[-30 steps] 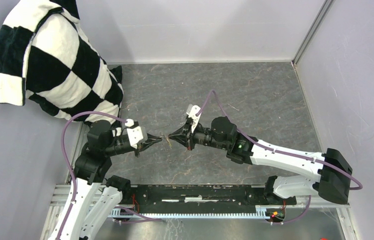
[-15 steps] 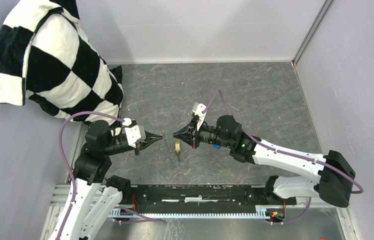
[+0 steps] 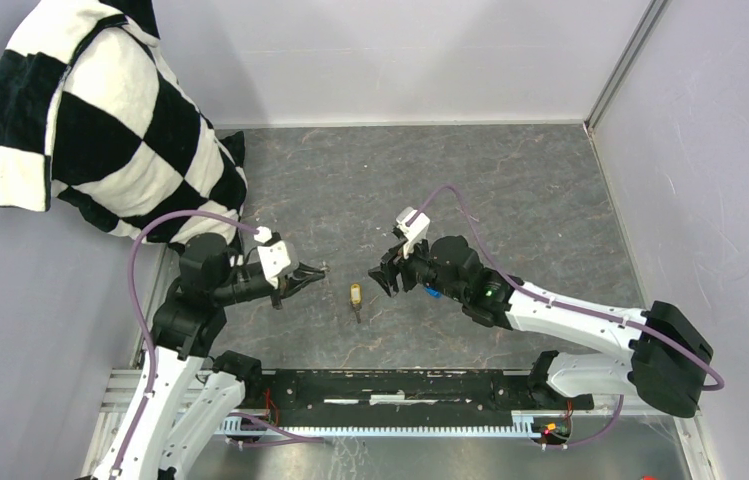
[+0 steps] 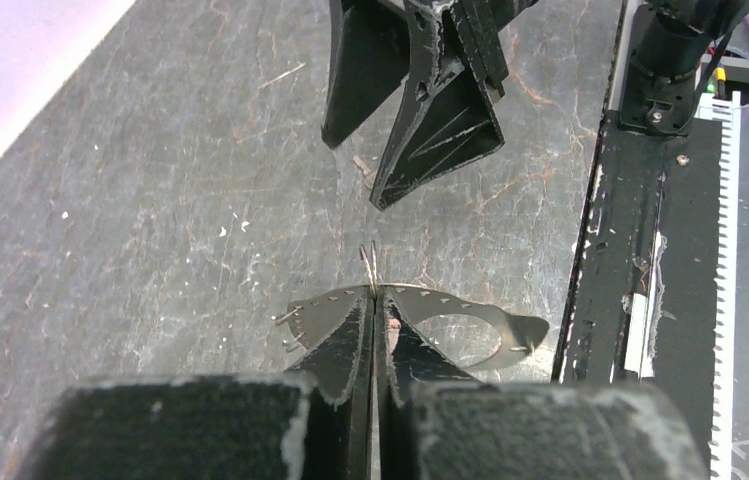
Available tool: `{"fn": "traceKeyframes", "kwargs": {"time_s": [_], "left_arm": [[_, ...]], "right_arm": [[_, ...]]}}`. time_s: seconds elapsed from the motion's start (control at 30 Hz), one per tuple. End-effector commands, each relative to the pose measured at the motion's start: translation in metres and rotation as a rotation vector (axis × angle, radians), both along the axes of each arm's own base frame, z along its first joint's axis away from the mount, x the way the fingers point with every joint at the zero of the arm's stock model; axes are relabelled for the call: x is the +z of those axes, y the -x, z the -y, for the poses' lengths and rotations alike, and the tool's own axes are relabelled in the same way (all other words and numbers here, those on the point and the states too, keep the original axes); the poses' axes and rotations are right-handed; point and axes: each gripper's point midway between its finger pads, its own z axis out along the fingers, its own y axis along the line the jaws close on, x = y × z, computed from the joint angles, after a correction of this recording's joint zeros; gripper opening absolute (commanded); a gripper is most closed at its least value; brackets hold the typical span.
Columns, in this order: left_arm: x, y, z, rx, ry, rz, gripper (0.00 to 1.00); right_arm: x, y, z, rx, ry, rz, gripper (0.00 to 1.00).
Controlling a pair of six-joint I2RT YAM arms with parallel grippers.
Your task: Put the keys on the keyring
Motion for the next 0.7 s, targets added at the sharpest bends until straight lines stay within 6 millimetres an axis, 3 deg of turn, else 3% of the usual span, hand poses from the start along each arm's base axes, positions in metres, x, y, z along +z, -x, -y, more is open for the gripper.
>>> {"fn": "traceKeyframes", "kwargs": {"time_s": [0.0,0.13,0.27,0.3,0.33,0.4,0.5,0.67], "left_arm": [[0.007,-0.011,-0.005,0.044,-0.037,0.006,0.02],[-0.002,-0.02,-0.01,0.094,-0.08,-0.059,0.02],[-0.002,-0.022,-0.014,0.129,-0.08,-0.064,0.02],[-0.002,-0.021,-0.014,0.131,-0.077,-0.062,0.02],[-0.002,-0.021,-0.014,0.134,-0.076,-0.064,0.02],[-0.001,-0.022,-0.016,0.149,-0.077,-0.067,0.02],[-0.001,-0.023,-0.018,0.17,-0.084,-0.075,0.02],[0.006,-0.027,-0.019,0.198,-0.071,-0.09,0.02]], "right_arm": [[-0.006,-0.017,0.017,-0.114,0.041,0.041,0.72],[-0.028,-0.014,0.005,-0.047,0.112,0.009,0.78],[-0.015,-0.025,0.004,-0.103,0.109,0.008,0.86],[-0.01,-0.028,0.008,-0.138,0.092,0.005,0.96],[-0.011,-0.033,0.017,-0.211,0.091,-0.013,0.98],[-0.016,-0.038,0.026,-0.265,0.084,-0.053,0.98],[-0.02,-0.035,0.021,-0.228,0.077,-0.086,0.98],[-0.049,-0.036,0.02,-0.275,0.173,-0.187,0.98]]}}
